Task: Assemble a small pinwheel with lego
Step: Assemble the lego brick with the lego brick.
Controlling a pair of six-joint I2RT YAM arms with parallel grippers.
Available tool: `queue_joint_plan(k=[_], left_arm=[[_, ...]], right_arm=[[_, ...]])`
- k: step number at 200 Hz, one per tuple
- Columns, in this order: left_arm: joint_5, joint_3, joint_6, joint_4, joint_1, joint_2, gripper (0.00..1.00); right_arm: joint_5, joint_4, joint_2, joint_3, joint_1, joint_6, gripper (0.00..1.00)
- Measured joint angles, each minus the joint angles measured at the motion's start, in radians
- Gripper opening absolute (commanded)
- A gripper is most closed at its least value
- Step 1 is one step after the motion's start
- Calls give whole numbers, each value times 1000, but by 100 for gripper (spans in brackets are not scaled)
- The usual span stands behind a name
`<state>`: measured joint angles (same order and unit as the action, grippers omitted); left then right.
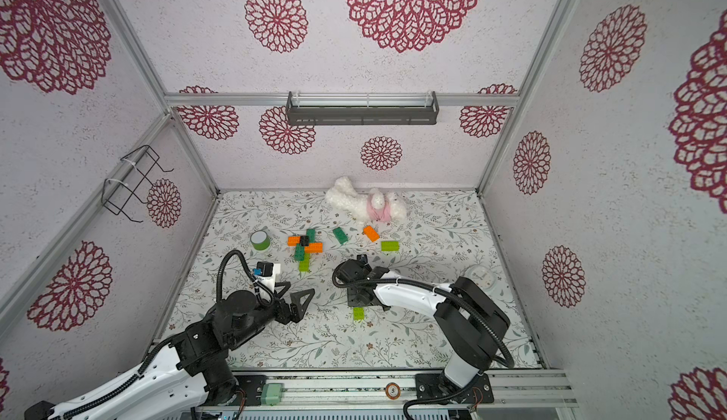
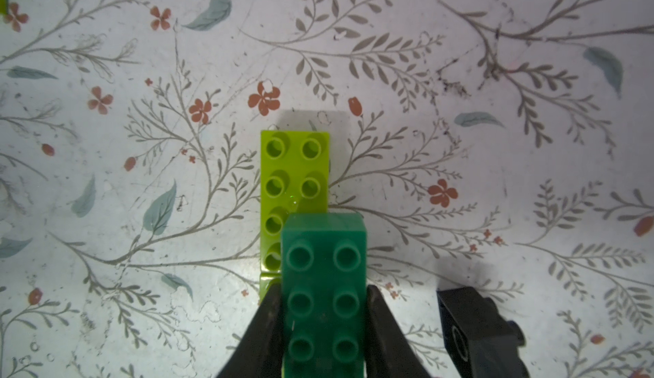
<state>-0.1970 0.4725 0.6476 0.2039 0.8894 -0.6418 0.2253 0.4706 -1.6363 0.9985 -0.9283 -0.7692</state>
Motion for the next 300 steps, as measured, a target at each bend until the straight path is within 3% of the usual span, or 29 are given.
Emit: queue_joint_plan(k=[239, 300], left_arm=[[-23, 0, -10, 2, 0, -5, 97], [-30, 0, -11, 12, 0, -9, 97]], right_arm=[[39, 3, -26, 8, -15, 18, 17], [41, 19, -30, 22, -15, 21, 28]])
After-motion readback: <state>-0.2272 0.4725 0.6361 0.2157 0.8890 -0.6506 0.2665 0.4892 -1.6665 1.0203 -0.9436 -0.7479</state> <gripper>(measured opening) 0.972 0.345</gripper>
